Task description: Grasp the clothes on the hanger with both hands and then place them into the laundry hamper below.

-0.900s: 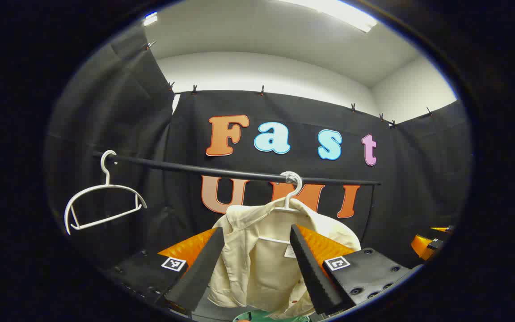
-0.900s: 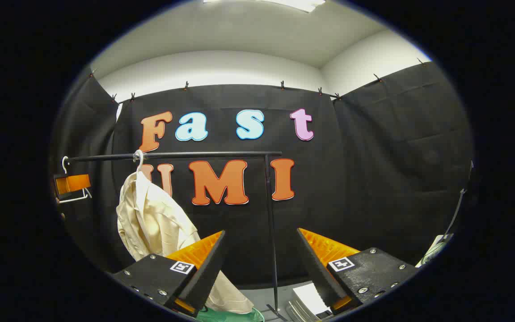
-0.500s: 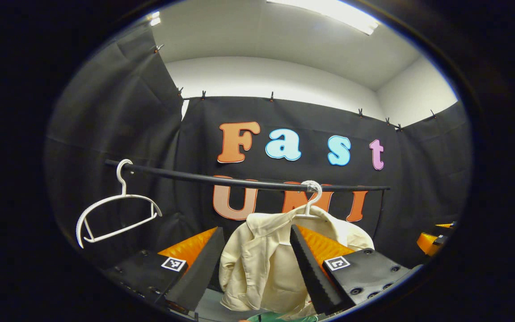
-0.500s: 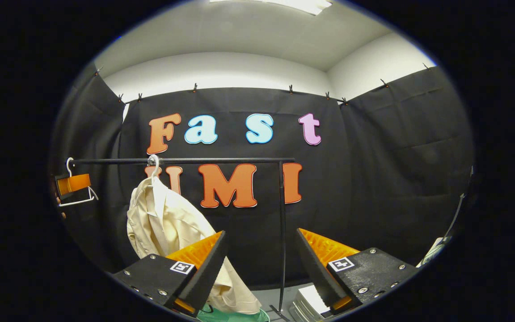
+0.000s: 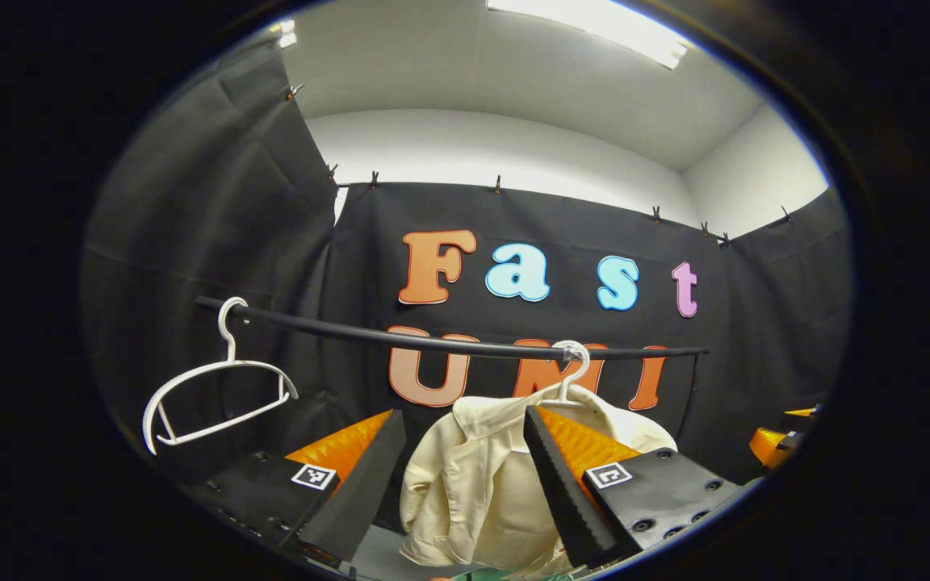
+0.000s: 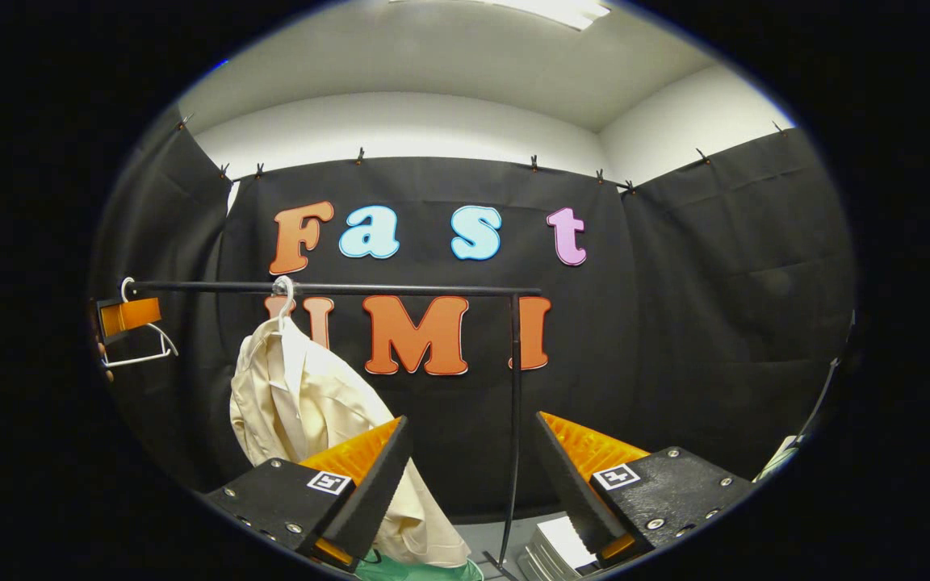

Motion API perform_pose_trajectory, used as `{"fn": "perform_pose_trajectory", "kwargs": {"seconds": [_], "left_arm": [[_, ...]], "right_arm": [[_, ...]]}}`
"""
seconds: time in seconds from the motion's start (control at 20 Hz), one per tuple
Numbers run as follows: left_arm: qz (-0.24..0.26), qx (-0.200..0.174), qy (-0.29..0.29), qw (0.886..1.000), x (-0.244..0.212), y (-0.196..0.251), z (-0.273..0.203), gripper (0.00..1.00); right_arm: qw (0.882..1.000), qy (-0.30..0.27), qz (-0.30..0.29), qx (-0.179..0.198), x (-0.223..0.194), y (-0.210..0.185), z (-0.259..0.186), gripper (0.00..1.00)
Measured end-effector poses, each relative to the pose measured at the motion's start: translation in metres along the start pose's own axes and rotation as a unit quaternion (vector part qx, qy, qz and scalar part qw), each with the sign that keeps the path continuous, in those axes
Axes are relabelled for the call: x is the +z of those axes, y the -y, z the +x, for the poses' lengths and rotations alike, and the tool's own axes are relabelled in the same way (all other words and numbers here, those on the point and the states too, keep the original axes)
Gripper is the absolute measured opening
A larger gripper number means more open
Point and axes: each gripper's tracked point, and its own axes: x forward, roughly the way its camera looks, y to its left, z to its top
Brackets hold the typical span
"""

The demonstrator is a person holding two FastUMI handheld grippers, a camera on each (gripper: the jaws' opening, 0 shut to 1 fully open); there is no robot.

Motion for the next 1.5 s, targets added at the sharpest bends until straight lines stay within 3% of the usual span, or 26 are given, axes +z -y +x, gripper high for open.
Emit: {"fn": "perform_pose_trajectory", "kwargs": {"seconds": [0.85,0.9,0.95,1.25,1.3,1.4,1.5], "left_arm": [[0.007,-0.002,-0.022,1.000,-0.024,0.005,0.008,0.96],[0.008,-0.001,-0.028,1.000,-0.030,0.004,0.008,1.00],[0.007,-0.002,-0.032,0.999,-0.034,0.005,0.008,0.96],[0.003,-0.002,-0.050,0.999,-0.064,-0.002,0.007,0.96],[0.005,-0.002,-0.052,0.999,-0.069,-0.005,0.008,1.00],[0.007,-0.002,-0.061,0.998,-0.084,-0.009,0.013,0.93],[0.009,-0.004,-0.069,0.998,-0.098,-0.013,0.020,1.00]], "right_arm": [[1.000,-0.024,-0.006,0.015,-0.027,-0.024,0.009,0.93],[0.999,-0.027,-0.007,0.021,-0.029,-0.030,0.009,0.93],[0.999,-0.027,-0.007,0.026,-0.032,-0.037,0.011,0.93],[0.996,-0.045,-0.011,0.073,-0.055,-0.087,0.014,0.93],[0.996,-0.049,-0.014,0.080,-0.060,-0.096,0.015,0.93],[0.993,-0.059,-0.016,0.096,-0.072,-0.116,0.016,0.93],[0.991,-0.069,-0.015,0.113,-0.085,-0.140,0.020,0.94]]}}
